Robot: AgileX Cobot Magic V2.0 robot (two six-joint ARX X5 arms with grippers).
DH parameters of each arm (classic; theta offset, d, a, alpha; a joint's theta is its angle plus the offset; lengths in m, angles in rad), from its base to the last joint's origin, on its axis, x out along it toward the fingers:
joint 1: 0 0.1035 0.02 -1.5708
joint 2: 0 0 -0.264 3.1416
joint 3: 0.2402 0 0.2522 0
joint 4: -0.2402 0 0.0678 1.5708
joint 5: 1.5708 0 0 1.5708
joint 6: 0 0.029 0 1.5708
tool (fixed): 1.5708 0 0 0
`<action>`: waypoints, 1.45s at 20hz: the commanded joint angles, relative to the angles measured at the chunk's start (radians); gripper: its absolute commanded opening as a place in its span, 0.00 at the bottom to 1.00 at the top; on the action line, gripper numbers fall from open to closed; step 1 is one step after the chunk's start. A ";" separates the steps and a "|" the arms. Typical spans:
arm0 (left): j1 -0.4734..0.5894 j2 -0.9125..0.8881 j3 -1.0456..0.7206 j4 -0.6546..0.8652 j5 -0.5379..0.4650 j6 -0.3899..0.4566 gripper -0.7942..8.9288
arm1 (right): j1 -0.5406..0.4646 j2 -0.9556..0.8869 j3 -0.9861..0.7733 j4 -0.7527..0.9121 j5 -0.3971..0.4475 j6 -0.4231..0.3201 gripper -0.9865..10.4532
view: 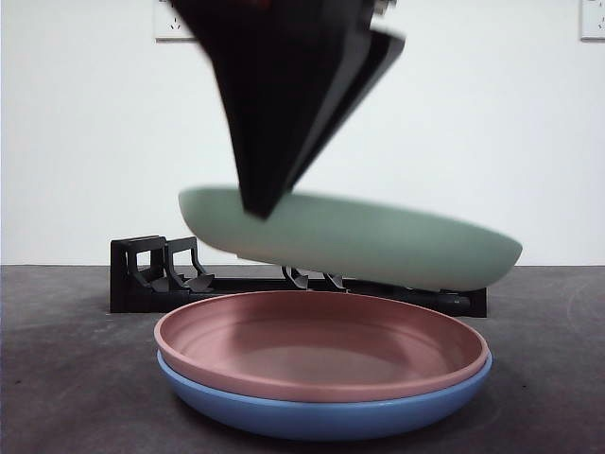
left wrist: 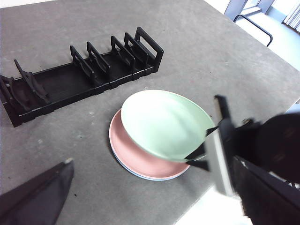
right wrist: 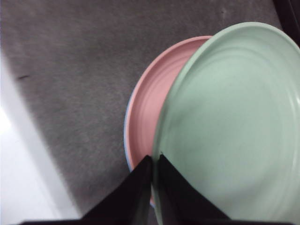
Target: Place the plate
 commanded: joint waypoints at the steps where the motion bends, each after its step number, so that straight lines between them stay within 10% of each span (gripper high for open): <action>1: -0.006 0.002 0.021 0.005 0.001 0.002 0.63 | 0.016 0.051 0.000 0.063 0.024 0.014 0.10; 14: -0.006 0.002 0.021 0.005 0.002 0.002 0.63 | 0.023 0.233 -0.001 0.109 0.067 0.069 0.10; 20: -0.006 0.002 0.021 0.011 0.001 0.003 0.63 | 0.023 0.154 0.079 -0.002 0.126 0.109 0.44; 29: -0.006 0.004 0.021 0.068 0.001 0.026 0.63 | -0.098 -0.223 0.167 -0.099 -0.144 0.223 0.45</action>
